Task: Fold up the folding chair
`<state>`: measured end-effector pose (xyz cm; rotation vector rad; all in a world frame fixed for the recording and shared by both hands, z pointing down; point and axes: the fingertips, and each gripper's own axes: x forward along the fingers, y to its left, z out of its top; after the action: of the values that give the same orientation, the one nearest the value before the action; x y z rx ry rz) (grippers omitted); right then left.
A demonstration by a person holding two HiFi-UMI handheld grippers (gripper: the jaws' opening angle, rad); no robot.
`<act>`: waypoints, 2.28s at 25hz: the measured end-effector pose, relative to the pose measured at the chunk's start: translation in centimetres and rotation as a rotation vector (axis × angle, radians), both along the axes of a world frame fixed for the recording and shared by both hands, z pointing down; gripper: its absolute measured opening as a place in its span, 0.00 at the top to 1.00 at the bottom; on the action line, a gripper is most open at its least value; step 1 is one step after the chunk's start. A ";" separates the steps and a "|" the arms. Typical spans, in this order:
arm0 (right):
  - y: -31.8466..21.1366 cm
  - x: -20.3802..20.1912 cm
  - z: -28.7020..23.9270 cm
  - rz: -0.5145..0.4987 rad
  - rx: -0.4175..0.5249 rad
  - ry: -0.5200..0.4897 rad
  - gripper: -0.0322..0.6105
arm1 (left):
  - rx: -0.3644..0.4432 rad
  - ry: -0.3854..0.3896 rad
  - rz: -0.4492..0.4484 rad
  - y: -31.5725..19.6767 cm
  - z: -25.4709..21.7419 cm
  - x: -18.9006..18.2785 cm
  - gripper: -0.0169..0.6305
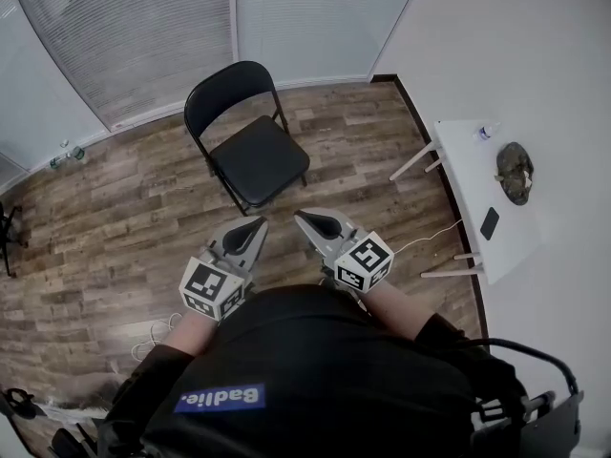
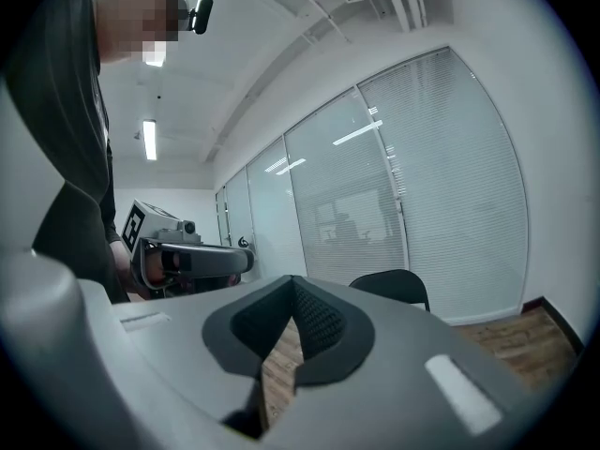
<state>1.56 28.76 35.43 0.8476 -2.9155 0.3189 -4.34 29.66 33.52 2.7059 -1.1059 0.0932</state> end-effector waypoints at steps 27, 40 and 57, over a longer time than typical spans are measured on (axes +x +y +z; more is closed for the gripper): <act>-9.1 3.2 2.7 -0.052 -0.086 -0.056 0.95 | -0.007 -0.019 -0.090 -9.6 0.7 1.5 0.97; -17.7 8.0 4.3 -0.150 -0.096 -0.065 0.95 | -0.032 -0.009 -0.199 -18.4 1.4 6.1 0.97; -25.6 4.1 5.8 -0.006 -0.130 -0.023 0.95 | -0.046 0.002 -0.116 -27.2 2.4 0.6 0.97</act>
<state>5.67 3.19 41.22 0.8204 -2.8796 0.5151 -3.69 2.44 35.92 2.5945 -1.2410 0.0965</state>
